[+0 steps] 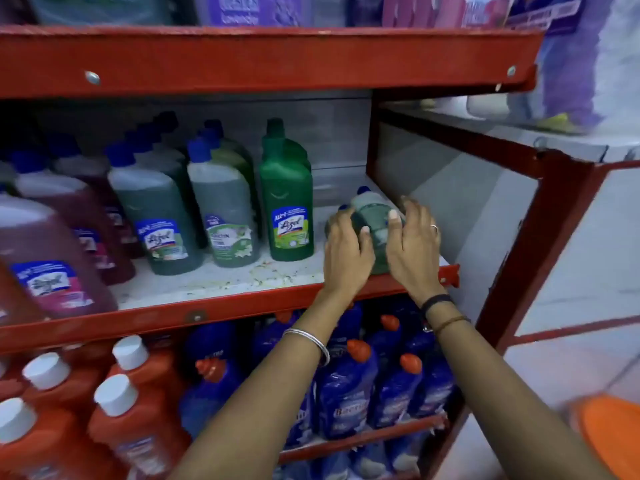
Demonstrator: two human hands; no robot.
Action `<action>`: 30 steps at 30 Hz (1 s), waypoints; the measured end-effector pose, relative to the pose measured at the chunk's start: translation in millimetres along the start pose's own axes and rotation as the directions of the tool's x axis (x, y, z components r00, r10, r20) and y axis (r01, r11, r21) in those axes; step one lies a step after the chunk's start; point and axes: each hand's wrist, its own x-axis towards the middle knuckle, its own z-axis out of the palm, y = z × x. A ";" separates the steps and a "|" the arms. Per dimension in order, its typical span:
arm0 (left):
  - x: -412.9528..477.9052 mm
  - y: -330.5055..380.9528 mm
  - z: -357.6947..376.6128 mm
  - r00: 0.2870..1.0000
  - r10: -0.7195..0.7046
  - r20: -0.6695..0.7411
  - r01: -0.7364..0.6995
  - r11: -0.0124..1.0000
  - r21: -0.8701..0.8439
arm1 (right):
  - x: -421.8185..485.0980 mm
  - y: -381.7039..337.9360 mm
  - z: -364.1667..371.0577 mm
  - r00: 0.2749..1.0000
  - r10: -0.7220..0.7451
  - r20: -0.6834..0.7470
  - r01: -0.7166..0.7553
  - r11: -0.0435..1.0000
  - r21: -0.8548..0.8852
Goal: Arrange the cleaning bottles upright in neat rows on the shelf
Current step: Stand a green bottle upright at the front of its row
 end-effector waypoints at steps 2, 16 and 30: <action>9.3 -0.1 10.9 0.986 -0.164 0.025 0.165 0.986 -0.008 | 7.9 7.8 2.7 0.995 0.097 0.025 -0.098 0.993 0.059; 49.7 25.2 1.7 0.751 -0.628 0.206 0.629 0.585 -0.511 | 65.6 22.1 9.7 0.794 0.382 0.473 -0.555 0.774 0.304; -19.2 -8.2 -130.3 0.952 -0.294 0.084 0.296 0.817 -0.495 | -22.2 -77.7 27.0 0.943 0.041 0.331 -0.282 0.625 0.728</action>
